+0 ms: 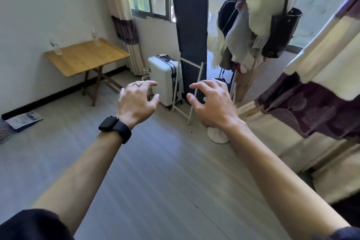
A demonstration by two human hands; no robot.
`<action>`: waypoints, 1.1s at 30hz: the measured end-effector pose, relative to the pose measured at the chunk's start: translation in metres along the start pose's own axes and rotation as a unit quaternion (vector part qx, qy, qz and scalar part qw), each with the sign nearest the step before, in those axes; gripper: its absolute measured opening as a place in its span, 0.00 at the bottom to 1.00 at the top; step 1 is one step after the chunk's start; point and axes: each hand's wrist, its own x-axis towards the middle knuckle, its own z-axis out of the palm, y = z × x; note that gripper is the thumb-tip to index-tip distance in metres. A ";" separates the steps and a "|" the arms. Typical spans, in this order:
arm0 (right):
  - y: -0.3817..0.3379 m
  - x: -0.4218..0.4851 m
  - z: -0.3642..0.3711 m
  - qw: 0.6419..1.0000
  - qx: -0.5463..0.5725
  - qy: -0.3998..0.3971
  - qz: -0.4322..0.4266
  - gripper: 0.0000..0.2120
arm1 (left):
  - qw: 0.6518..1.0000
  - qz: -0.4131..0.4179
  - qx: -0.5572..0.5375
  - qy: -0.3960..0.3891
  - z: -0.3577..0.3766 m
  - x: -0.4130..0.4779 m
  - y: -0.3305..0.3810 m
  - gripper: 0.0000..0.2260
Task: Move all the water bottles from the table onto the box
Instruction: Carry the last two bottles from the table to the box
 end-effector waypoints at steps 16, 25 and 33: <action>-0.045 0.325 0.154 0.982 0.095 -0.037 -0.160 0.17 | 0.976 -0.169 0.097 0.101 -0.021 0.210 -0.177 0.22; -0.078 0.455 0.273 0.972 0.129 -0.064 -0.186 0.19 | 0.956 -0.252 0.086 0.124 -0.018 0.298 -0.314 0.22; -0.107 0.562 0.372 0.976 0.117 -0.087 -0.159 0.18 | 0.954 -0.279 0.037 0.104 0.008 0.403 -0.431 0.23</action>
